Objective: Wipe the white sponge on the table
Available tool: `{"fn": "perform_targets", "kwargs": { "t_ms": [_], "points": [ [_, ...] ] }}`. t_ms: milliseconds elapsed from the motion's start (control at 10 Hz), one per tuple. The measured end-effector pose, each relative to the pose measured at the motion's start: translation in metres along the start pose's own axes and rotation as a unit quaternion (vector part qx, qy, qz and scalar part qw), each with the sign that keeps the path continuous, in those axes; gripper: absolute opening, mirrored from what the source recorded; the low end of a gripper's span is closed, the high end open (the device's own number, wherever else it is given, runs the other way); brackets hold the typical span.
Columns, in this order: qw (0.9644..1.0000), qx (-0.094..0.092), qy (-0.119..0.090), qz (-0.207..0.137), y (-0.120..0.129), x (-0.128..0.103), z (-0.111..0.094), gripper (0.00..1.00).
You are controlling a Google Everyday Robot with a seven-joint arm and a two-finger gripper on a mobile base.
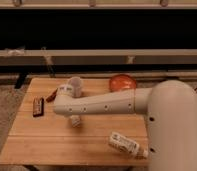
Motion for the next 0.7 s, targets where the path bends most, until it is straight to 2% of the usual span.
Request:
{"fn": "perform_targets", "kwargs": {
  "t_ms": [100, 200, 400, 700],
  "points": [
    [0.9999, 0.006, 0.005, -0.010, -0.001, 0.002, -0.006, 0.79],
    [0.9995, 0.016, 0.012, -0.026, -0.002, 0.003, -0.014, 0.80],
    [0.9987, 0.022, 0.015, -0.044, -0.005, 0.003, -0.028, 0.80],
    [0.9986, 0.022, 0.015, -0.047, -0.004, 0.003, -0.030, 0.80]
  ]
}}
